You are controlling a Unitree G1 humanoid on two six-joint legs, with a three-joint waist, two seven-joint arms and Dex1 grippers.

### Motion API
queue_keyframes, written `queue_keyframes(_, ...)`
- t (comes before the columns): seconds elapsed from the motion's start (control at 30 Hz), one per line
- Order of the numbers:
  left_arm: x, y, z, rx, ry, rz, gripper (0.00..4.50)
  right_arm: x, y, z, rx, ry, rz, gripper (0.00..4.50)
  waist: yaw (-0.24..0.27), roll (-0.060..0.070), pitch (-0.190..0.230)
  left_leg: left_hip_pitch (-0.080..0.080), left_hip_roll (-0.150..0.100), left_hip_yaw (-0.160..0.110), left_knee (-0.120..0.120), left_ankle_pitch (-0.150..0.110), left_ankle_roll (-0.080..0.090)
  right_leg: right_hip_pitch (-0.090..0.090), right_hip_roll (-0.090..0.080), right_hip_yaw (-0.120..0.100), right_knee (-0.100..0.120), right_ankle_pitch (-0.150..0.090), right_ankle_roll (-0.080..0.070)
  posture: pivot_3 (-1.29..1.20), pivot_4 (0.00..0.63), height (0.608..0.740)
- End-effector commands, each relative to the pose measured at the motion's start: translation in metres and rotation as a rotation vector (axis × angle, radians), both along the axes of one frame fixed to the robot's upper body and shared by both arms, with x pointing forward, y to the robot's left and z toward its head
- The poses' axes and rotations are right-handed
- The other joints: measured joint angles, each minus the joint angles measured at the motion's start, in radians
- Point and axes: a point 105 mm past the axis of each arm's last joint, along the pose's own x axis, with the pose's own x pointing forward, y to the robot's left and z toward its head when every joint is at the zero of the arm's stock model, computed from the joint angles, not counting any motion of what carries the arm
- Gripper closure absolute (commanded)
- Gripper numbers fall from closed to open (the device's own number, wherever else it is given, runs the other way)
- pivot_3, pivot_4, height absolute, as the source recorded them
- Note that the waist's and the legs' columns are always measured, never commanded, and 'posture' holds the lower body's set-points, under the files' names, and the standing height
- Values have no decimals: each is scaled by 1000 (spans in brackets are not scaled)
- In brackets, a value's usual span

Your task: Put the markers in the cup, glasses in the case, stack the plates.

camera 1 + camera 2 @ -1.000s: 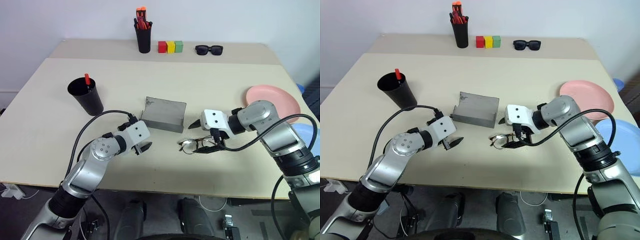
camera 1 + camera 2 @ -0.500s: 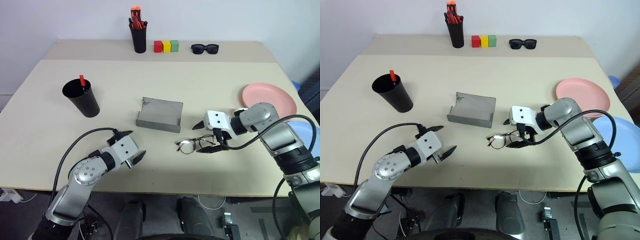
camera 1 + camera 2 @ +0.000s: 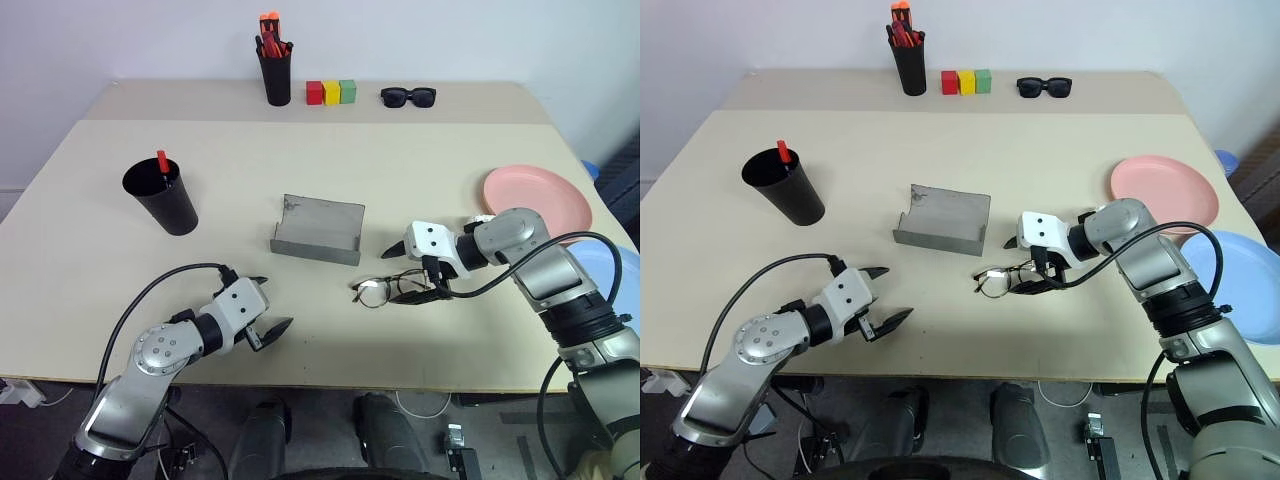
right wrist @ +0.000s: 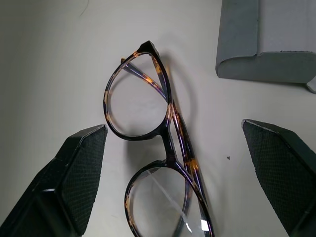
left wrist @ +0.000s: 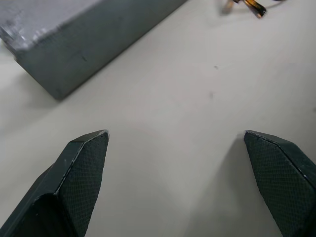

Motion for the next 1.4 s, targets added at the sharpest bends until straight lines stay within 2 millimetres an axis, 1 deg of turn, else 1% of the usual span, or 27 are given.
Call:
queue_keyframes(0.03, -10, -3, 17, -57, -27, -52, 24, 4, 1, 11, 11, -46, 11, 0, 0, 0, 0, 0, 0, 0, 0, 0, 0, 0, 0, 0, 0, 0, 0, 0, 150, 740)
queue_keyframes(0.13, -19, -4, 26, -121, -30, -116, 24, 4, 1, 10, 12, -46, 7, 0, -1, 0, 0, 0, 0, 0, 0, 0, 0, 0, 0, 0, 0, 0, 0, 0, 150, 740)
queue_keyframes(0.27, -29, 2, 36, -188, -4, -181, 24, 4, 1, 8, 12, -45, 5, 0, 0, 0, 0, 0, 0, 0, 0, 0, 0, 0, 0, 0, 0, -1, -2, 0, 150, 740)
queue_keyframes(0.4, -43, 16, 41, -157, 14, -281, 24, 4, 0, 6, 15, -41, -1, 0, -1, 0, 0, 0, 0, 0, -1, 0, 0, -1, 0, 0, 0, -2, -3, 0, 150, 740)
queue_keyframes(0.57, -57, 22, 47, -151, 52, -385, 24, 6, -1, 5, 16, -40, -7, 0, 0, 0, 0, 0, 0, 1, -1, 0, 0, -1, 0, 0, -1, -2, -4, 0, 150, 740)
queue_keyframes(0.73, -64, 23, 54, -145, 62, -458, 24, 6, -5, 5, 13, -41, -16, 0, -1, 0, 0, 0, 0, 1, -1, 0, 0, -1, 0, 0, -1, -2, -4, 0, 150, 740)
queue_keyframes(0.97, -62, 22, 53, -139, 44, -451, 24, 5, -12, 5, 1, -39, -29, 0, -1, 0, 0, 0, 0, 1, -1, 0, 0, -1, 0, 0, -1, -2, -4, 0, 150, 740)
queue_keyframes(1.07, -62, 21, 51, -136, 37, -447, 0, 4, -14, 4, -3, -38, -33, 863, -1, 0, 0, 0, 0, 1, -1, 0, 0, -1, 0, 0, -1, -2, -4, 0, 150, 740)
queue_keyframes(1.1, -62, 20, 50, -138, 37, -446, 0, 4, -15, 4, -3, -37, -34, 1270, -1, 0, 0, 0, 0, 1, -1, 0, 0, -1, 0, 0, -1, -2, -4, 0, 150, 740)
queue_keyframes(1.13, -61, 20, 49, -139, 36, -445, 0, 3, -15, 4, -2, -36, -34, 1850, -1, 0, 0, 0, 0, 1, -1, 0, 0, -1, 0, 0, -1, -2, -4, 0, 150, 740)
queue_keyframes(1.17, -61, 19, 49, -138, 36, -445, 0, 3, -15, 4, -2, -36, -35, 2276, -1, 0, 0, 0, 0, 1, -1, 0, 0, -1, 0, 0, -1, -2, -4, 0, 150, 740)
queue_keyframes(1.23, -60, 19, 48, -140, 34, -444, 0, 3, -15, 5, -2, -37, -36, 3396, -1, 0, 0, 0, 0, 1, -1, 0, 0, -1, 0, 0, -1, -2, -4, 0, 150, 740)
queue_keyframes(1.3, -59, 20, 48, -140, 32, -443, 0, 3, -15, 5, 0, -38, -37, 4401, -1, 0, 0, 0, 1, 1, -1, 0, 0, 0, 0, 0, -1, -2, -4, 0, 150, 740)
queue_keyframes(1.4, -58, 21, 47, -139, 29, -443, 0, 3, -15, 5, 1, -41, -40, 4466, -1, 0, 0, 0, 1, 1, -1, 0, 0, 0, 0, 0, -1, -2, -4, 0, 150, 740)
